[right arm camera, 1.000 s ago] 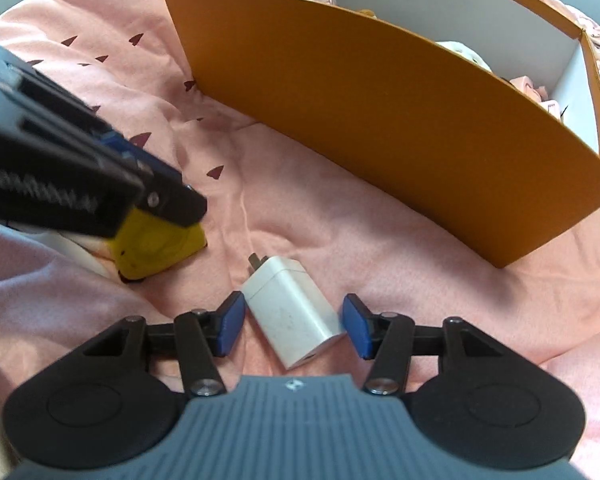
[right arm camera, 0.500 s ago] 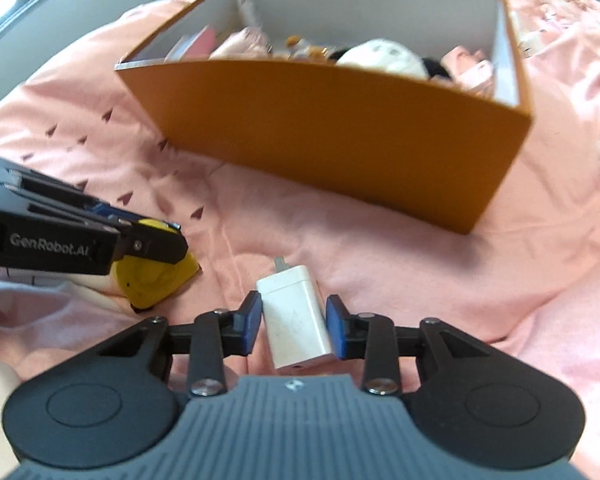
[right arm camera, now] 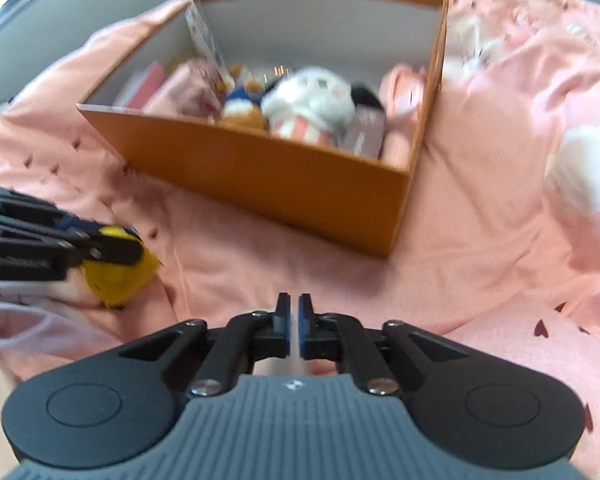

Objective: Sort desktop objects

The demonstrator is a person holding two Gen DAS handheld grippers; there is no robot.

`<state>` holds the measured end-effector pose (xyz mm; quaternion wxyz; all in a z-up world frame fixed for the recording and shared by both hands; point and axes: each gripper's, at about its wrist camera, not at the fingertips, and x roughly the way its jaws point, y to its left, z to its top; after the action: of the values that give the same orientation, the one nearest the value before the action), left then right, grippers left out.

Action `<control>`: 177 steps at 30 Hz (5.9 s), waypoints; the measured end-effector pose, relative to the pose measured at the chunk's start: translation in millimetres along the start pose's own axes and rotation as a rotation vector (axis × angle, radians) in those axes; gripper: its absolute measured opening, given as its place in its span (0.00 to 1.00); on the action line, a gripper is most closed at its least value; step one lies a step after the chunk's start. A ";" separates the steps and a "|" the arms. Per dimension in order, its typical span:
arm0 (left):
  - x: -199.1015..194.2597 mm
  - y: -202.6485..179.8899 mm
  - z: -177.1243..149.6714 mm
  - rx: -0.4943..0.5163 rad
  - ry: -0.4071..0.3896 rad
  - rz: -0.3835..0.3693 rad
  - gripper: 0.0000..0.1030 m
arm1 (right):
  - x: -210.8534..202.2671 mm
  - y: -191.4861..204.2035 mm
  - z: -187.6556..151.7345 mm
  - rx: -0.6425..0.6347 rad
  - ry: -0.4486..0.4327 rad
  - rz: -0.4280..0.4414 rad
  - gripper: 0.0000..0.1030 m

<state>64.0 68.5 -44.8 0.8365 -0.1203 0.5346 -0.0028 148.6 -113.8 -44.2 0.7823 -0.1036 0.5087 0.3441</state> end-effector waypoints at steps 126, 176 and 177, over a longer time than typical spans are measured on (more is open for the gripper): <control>-42.1 -14.4 154.1 0.138 -0.424 0.084 0.61 | -53.6 -3.7 135.4 0.004 -0.396 -0.123 0.61; 4.1 -17.6 30.1 0.064 -0.522 0.373 0.87 | -22.0 32.5 13.3 0.183 -0.491 -0.242 0.81; 4.1 -17.2 30.1 0.063 -0.520 0.371 0.87 | -21.8 32.7 13.2 0.183 -0.492 -0.242 0.81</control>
<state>94.8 57.3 -32.9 0.9347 0.0083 0.3152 0.1641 131.8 -92.2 -13.2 0.9237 -0.0060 0.3166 0.2157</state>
